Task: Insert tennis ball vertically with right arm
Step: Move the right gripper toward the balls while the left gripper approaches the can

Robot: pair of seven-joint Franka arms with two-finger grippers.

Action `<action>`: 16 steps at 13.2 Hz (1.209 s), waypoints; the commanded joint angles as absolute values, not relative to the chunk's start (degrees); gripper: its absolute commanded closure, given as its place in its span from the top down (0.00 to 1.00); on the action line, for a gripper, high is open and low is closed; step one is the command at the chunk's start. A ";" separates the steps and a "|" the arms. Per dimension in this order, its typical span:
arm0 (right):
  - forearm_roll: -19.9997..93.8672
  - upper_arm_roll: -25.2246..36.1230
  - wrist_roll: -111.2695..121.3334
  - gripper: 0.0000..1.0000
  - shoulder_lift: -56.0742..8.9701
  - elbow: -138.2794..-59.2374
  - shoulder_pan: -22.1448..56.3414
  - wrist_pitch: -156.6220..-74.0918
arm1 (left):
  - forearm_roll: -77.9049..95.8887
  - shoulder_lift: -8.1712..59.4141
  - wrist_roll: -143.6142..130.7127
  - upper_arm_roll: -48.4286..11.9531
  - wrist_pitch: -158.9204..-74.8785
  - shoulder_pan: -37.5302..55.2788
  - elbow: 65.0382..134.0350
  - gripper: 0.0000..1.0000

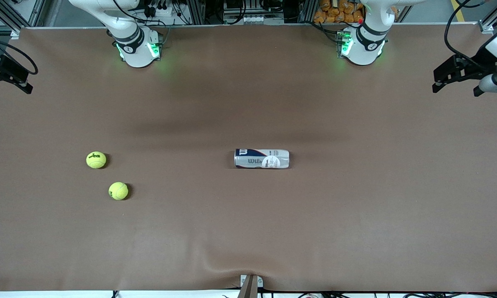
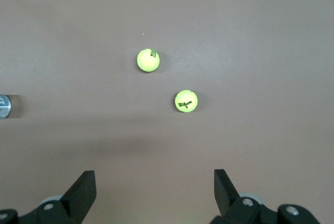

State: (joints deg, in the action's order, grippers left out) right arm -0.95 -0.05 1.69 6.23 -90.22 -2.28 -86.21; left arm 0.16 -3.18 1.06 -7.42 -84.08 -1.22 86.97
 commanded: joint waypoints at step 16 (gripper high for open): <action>2.02 0.26 1.41 1.00 -12.91 -92.46 -0.79 -97.90 | -0.17 3.95 1.41 -9.23 -86.22 10.53 85.25 1.00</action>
State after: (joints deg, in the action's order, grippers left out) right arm 2.10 -0.05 1.69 -11.01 -92.72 -1.23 -96.53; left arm 0.17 2.40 1.10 -9.23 -86.01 8.36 86.85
